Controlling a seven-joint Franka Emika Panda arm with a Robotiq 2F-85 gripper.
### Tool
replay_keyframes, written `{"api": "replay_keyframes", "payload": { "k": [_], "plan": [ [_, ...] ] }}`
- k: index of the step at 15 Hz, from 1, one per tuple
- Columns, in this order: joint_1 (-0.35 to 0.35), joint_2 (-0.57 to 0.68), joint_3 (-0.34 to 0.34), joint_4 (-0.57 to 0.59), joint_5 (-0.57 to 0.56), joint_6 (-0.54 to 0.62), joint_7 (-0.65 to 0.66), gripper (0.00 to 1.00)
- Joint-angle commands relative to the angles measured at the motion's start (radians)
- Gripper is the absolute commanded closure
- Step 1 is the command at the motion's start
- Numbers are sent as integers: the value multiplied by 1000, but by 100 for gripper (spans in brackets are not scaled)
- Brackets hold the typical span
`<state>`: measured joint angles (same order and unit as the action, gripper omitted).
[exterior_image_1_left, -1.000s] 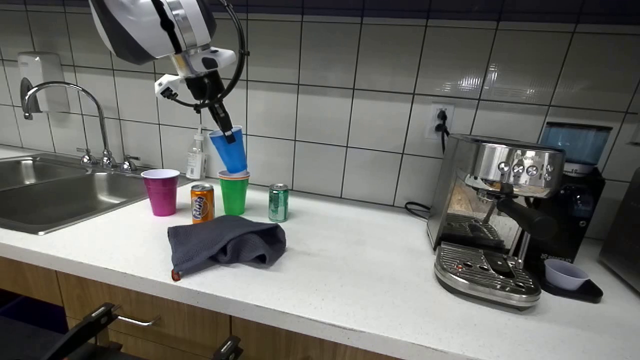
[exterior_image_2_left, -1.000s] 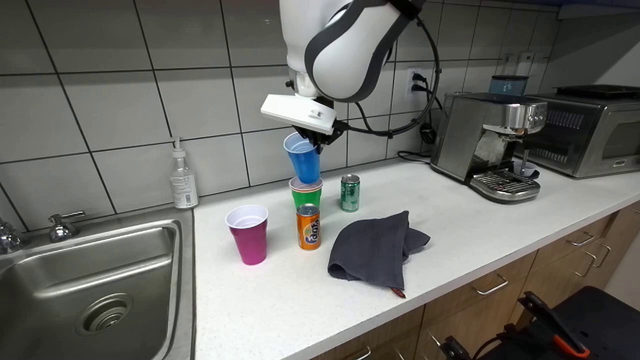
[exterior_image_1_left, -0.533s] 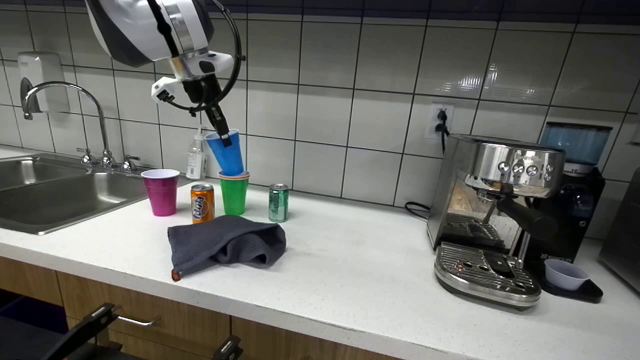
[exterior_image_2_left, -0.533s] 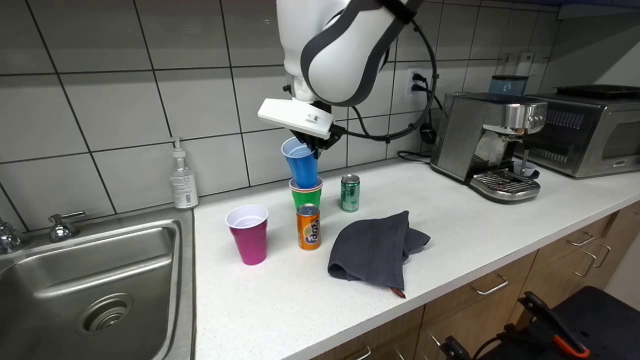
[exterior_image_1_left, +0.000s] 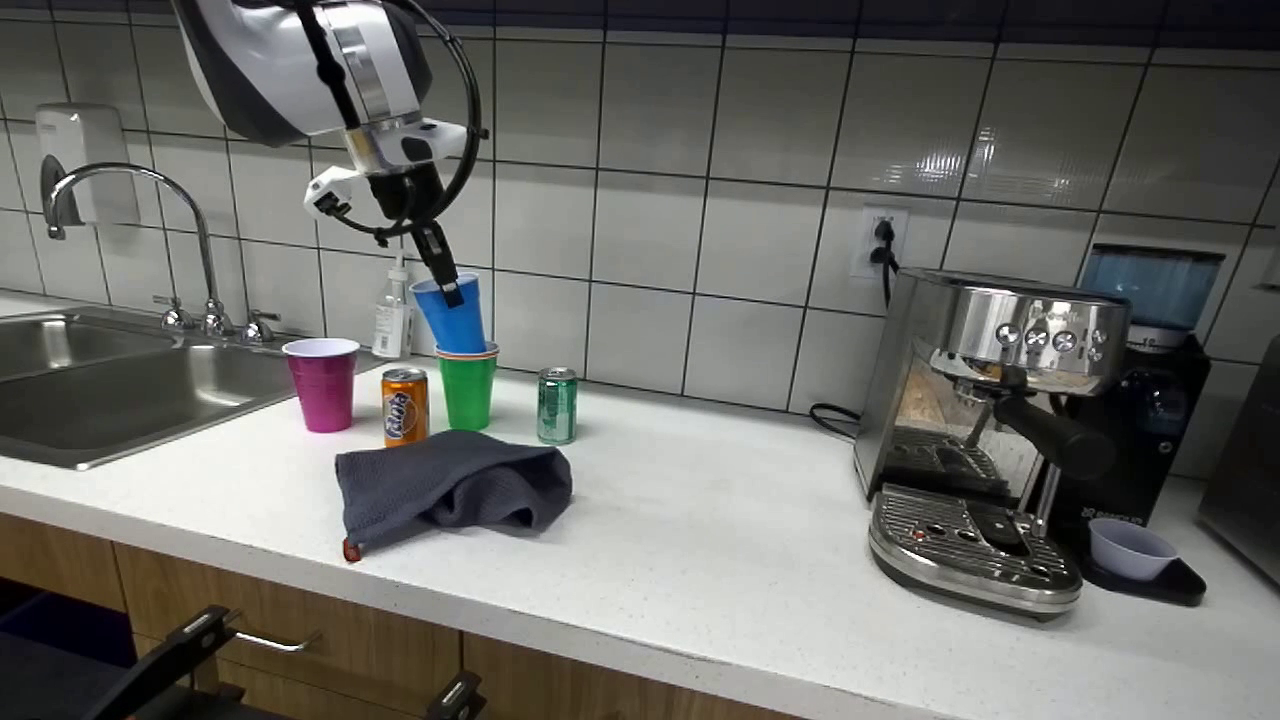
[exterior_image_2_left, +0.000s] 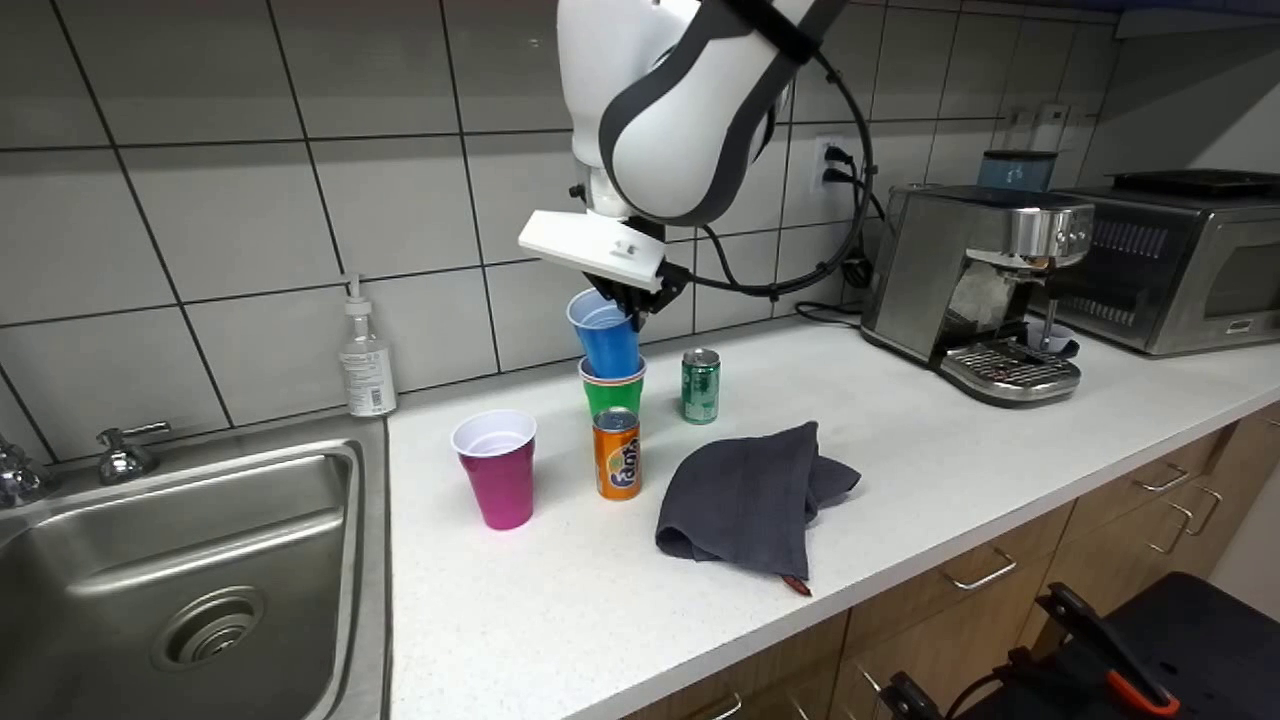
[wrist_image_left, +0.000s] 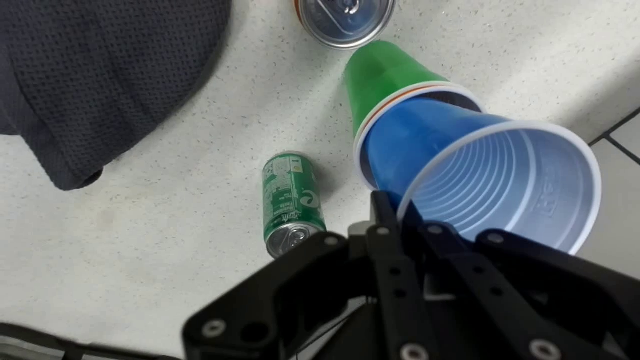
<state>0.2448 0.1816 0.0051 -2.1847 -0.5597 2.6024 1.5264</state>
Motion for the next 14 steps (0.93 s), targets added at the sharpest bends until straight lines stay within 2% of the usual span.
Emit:
{"api": "replay_keyframes", "payload": {
  "k": [1, 8, 14],
  "plan": [
    [-18, 17, 10, 24, 47, -9, -27, 99],
    [-24, 38, 8, 42, 139, -9, -65, 99],
    [-27, 55, -3, 64, 174, -15, -68, 99]
  ]
}}
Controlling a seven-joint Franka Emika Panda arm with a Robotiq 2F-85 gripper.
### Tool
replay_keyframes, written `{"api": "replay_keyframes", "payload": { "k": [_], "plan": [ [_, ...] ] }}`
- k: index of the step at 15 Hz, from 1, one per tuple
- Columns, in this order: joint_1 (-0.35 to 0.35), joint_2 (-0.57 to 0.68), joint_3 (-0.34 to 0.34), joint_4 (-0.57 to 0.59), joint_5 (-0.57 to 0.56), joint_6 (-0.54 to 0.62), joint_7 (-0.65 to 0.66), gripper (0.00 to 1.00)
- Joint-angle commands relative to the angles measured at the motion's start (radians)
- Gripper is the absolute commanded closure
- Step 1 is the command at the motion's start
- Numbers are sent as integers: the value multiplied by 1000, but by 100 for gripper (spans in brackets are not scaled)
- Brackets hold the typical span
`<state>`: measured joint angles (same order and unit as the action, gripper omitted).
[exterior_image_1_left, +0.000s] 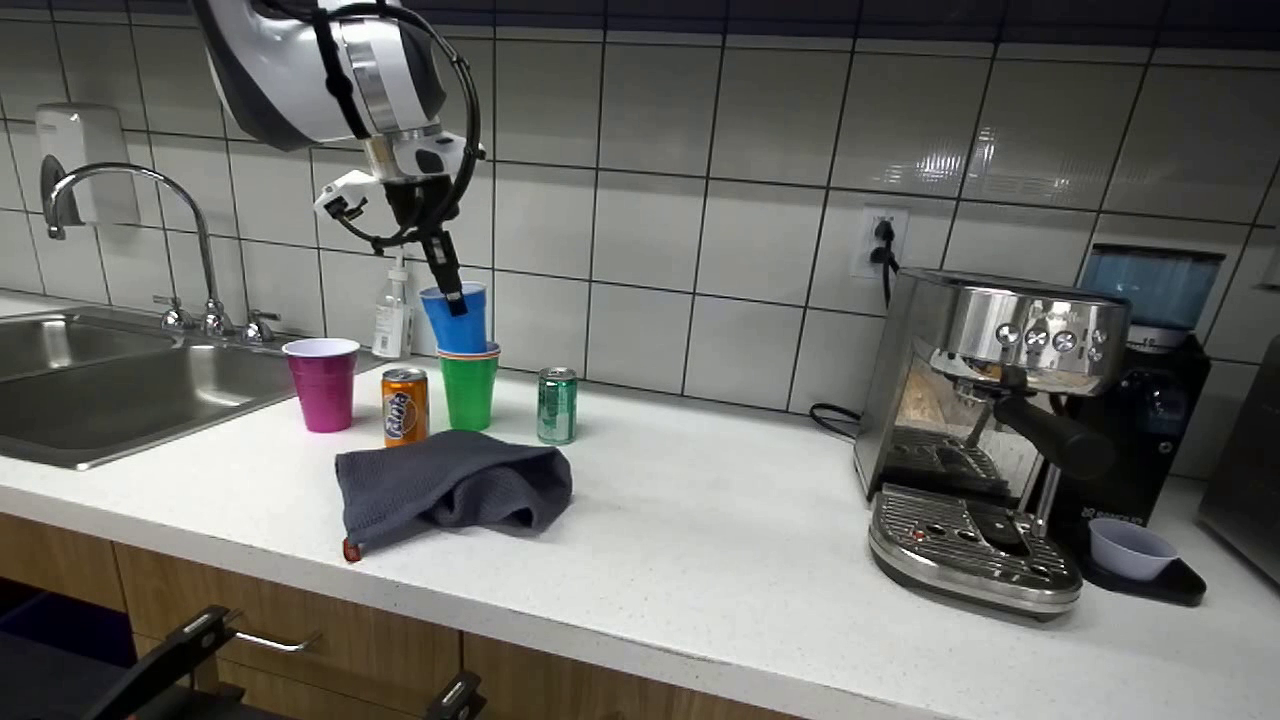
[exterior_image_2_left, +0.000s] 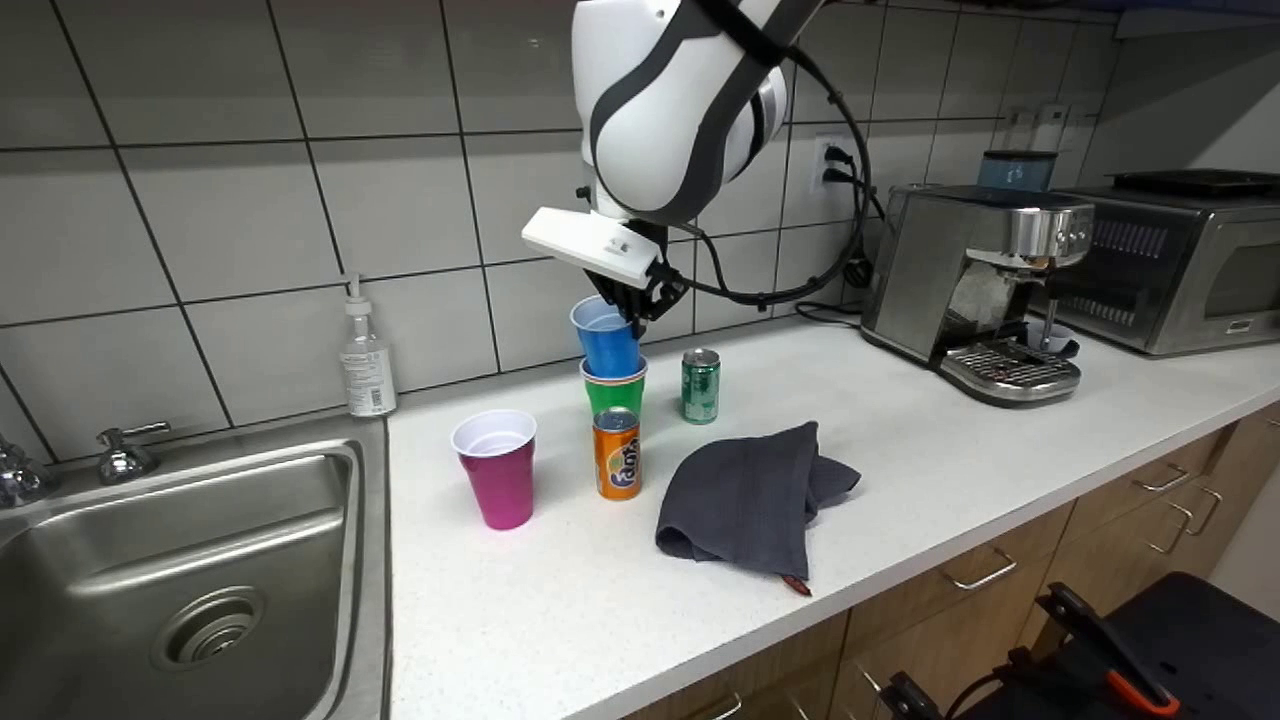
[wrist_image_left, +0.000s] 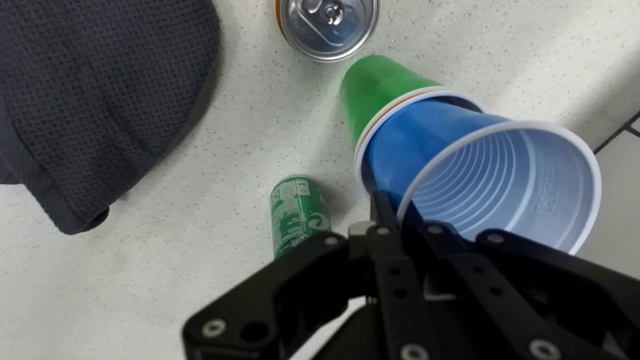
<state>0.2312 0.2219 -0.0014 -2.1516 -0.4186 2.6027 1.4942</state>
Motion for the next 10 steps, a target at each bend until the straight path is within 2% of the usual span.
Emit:
{"api": "replay_keyframes", "payload": {
  "k": [1, 10],
  "plan": [
    [-16, 20, 4, 35, 42, -17, -41, 99],
    [-19, 54, -6, 61, 104, -23, -71, 99]
  ]
}}
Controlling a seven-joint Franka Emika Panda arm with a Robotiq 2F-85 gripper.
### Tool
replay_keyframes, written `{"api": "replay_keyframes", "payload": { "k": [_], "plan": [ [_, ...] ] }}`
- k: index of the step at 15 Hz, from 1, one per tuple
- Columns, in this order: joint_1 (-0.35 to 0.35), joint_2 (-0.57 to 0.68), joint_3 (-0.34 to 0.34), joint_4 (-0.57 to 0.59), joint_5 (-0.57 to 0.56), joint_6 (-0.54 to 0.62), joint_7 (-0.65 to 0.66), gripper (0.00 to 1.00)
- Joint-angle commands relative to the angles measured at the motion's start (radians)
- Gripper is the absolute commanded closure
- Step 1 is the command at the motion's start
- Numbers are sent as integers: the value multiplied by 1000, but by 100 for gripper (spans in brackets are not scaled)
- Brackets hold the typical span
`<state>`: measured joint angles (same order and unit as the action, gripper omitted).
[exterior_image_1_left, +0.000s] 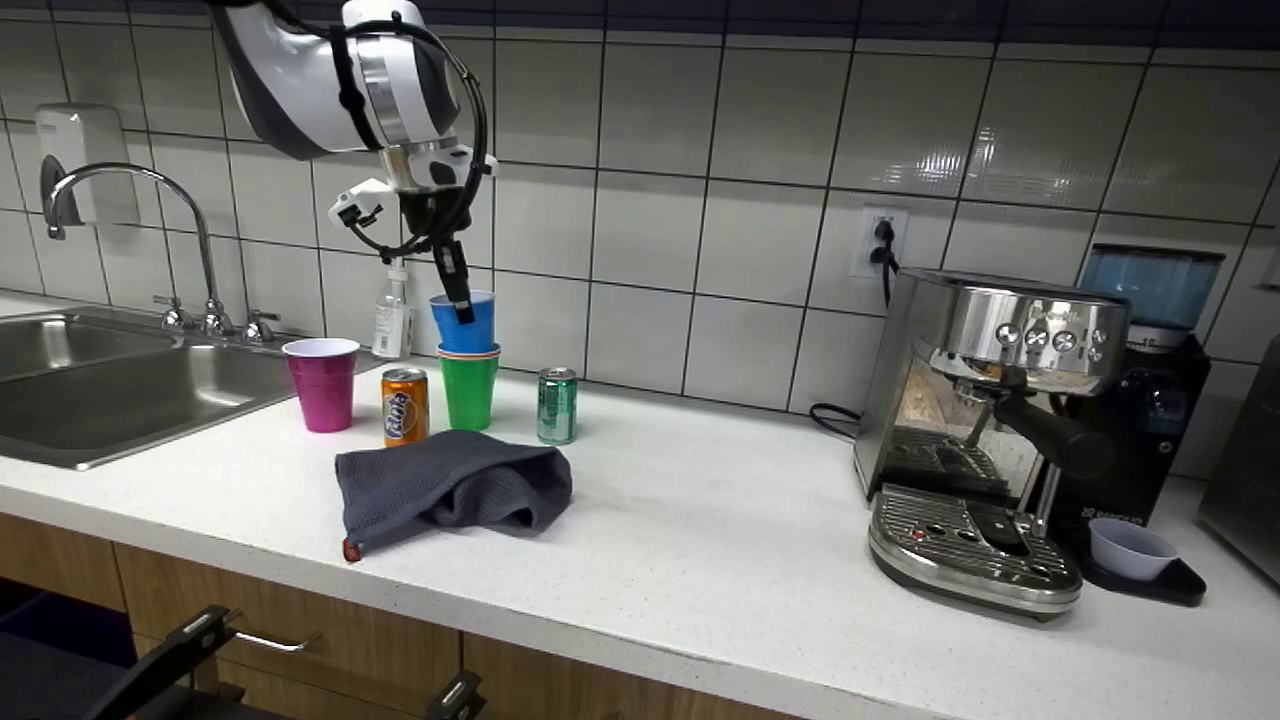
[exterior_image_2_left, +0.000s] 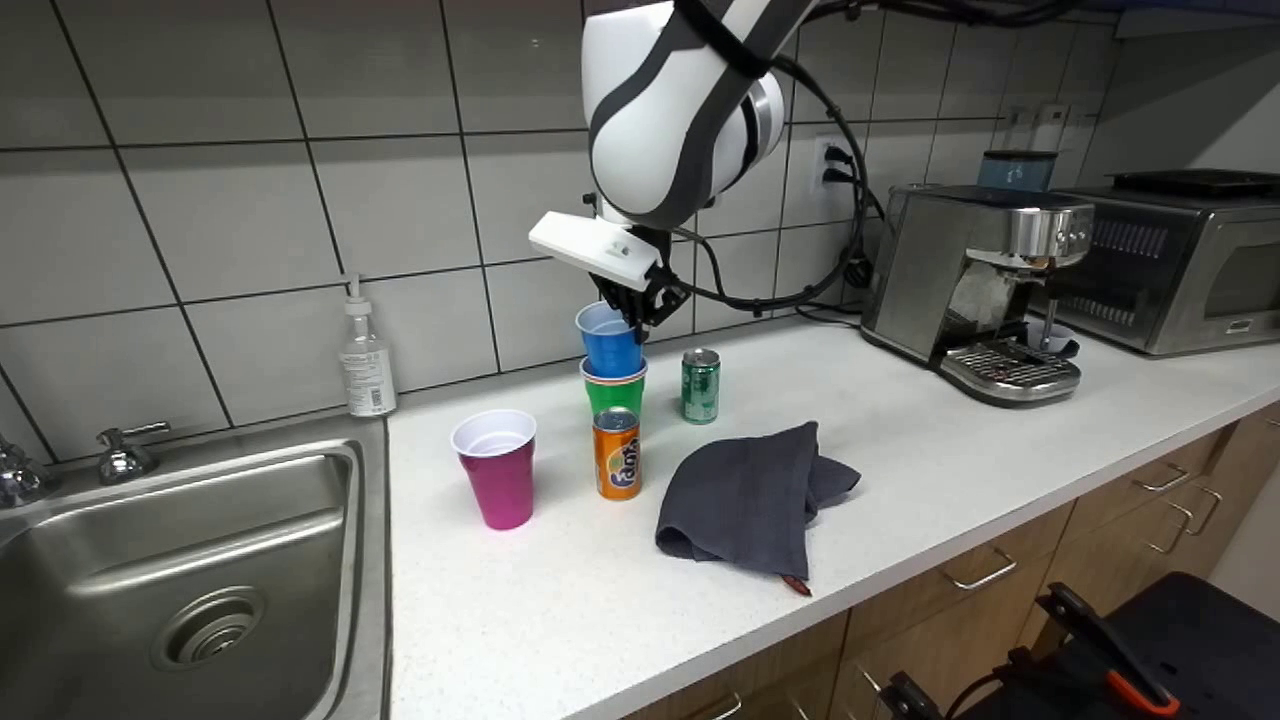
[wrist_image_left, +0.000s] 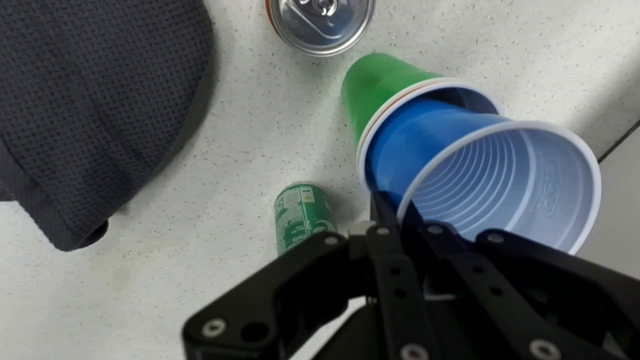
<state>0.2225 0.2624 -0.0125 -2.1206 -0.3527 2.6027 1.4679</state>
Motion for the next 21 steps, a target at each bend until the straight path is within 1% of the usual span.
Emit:
{"api": "replay_keyframes", "payload": {
  "k": [1, 9, 10, 11, 12, 13, 18, 21],
  "plan": [
    [-11, 16, 5, 33, 45, -24, -48, 99],
    [-11, 36, 4, 42, 97, -31, -88, 99],
    [-10, 38, 3, 43, 99, -32, -89, 94],
    [-9, 41, 0, 45, 100, -33, -87, 79],
    [-8, 42, 0, 46, 102, -35, -88, 69],
    [-7, 43, -3, 47, 101, -37, -87, 65],
    [-5, 48, -8, 55, 99, -43, -90, 29],
    [-2, 45, -8, 54, 94, -45, -98, 5]
  ]
}}
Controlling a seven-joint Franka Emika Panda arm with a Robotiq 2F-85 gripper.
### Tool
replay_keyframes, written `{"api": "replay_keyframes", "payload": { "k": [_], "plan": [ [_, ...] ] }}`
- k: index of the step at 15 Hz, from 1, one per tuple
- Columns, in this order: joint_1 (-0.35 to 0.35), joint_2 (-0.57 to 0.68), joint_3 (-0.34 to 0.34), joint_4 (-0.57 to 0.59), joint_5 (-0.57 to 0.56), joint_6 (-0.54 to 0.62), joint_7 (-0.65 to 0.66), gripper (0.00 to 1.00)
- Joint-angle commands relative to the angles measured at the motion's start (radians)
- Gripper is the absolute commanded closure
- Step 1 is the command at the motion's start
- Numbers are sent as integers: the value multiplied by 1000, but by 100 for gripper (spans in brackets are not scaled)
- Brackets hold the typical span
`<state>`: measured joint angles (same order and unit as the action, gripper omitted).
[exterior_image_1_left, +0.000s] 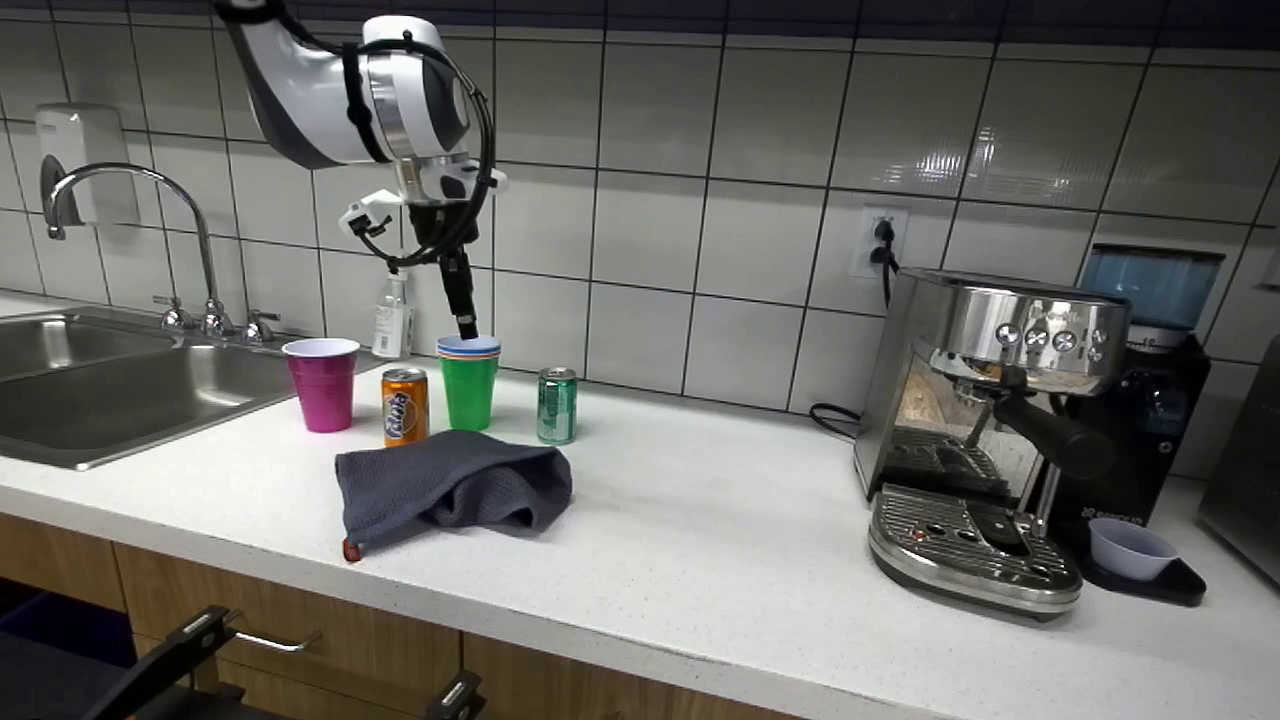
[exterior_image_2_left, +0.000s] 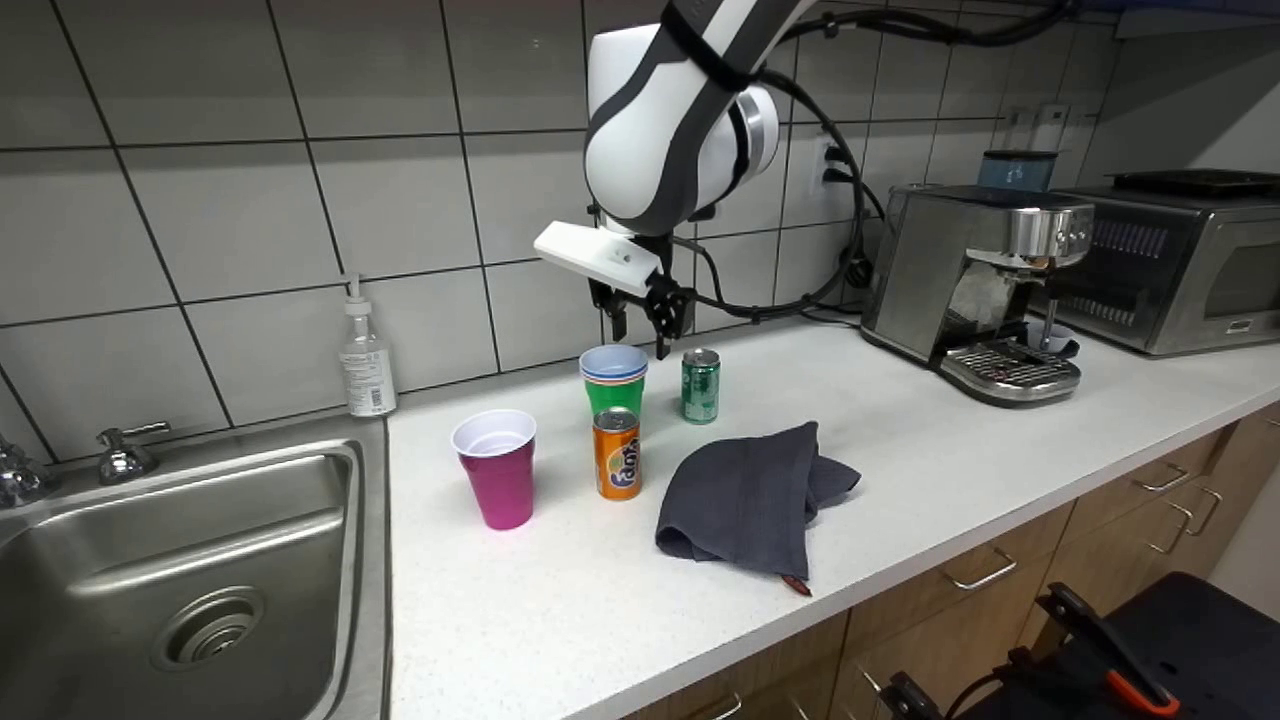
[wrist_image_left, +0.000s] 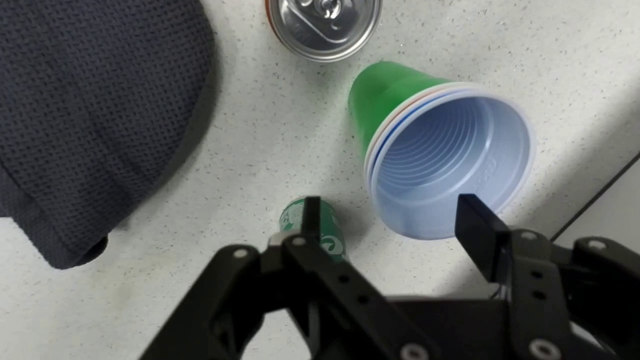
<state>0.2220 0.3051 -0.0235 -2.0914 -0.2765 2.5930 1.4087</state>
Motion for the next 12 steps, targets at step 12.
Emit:
{"api": "replay_keyframes", "payload": {
  "k": [12],
  "plan": [
    [40, -38, 29, -27, -17, -24, -217, 0]
  ]
}}
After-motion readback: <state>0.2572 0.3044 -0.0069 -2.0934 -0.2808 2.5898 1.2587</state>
